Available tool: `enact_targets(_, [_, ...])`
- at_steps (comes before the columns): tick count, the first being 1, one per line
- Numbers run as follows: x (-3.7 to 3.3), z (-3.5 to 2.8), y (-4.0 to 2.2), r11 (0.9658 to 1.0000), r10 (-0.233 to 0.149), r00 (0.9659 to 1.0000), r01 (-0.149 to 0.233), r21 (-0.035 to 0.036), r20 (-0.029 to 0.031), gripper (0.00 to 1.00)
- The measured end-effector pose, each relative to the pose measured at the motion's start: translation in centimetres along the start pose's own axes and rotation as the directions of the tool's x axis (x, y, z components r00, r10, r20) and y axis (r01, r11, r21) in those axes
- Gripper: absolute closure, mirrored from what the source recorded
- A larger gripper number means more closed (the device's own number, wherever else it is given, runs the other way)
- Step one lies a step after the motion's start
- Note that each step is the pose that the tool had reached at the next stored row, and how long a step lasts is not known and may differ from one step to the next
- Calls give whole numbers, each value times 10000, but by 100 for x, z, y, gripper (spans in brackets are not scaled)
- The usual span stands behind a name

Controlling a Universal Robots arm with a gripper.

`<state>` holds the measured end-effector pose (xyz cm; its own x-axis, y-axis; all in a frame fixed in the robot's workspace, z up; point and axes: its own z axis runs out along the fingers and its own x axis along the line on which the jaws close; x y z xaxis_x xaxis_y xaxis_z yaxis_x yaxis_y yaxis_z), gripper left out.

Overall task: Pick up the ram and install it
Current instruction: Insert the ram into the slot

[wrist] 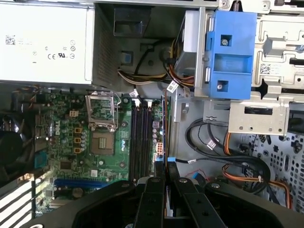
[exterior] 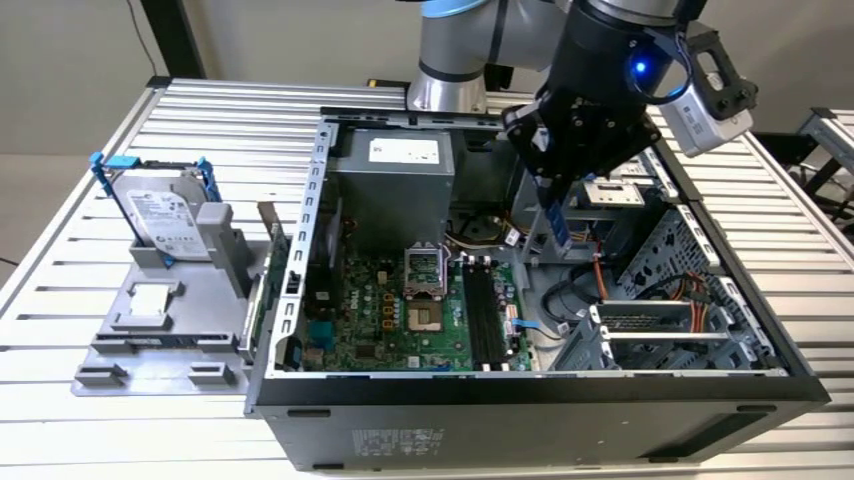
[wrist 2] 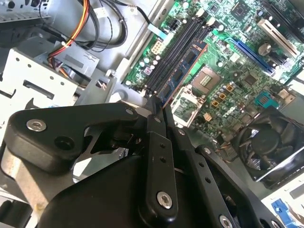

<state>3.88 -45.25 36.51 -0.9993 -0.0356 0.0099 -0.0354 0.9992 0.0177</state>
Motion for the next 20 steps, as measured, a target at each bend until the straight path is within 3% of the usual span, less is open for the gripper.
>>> enact_targets(12, [-1, 98, -2, 10000, 0, 10000, 0, 0, 0, 100])
enact_targets(20, [-2, 215, -4, 10000, 0, 10000, 0, 27, -1, 100])
